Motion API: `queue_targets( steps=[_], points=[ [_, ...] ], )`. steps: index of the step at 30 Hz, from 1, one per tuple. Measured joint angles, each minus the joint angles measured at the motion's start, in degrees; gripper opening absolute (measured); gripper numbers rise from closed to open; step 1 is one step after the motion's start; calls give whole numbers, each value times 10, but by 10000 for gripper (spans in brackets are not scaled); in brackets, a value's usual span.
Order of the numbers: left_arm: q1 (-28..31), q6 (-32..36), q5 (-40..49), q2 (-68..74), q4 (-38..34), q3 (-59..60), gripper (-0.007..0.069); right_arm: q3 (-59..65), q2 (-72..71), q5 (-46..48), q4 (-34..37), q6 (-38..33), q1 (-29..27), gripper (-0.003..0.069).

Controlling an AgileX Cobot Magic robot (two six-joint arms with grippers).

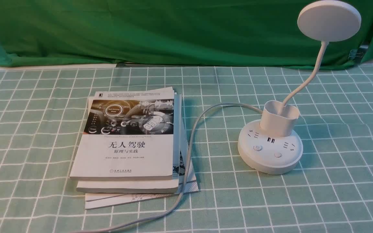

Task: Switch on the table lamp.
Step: 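Press the button on the base of the white desk lamp with the right gripper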

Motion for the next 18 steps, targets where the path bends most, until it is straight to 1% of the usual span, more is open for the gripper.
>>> queue_targets(
  steps=[18],
  points=[
    [0,0,0,0,0,0,21,0,0,0,0,0,0,239]
  ],
)
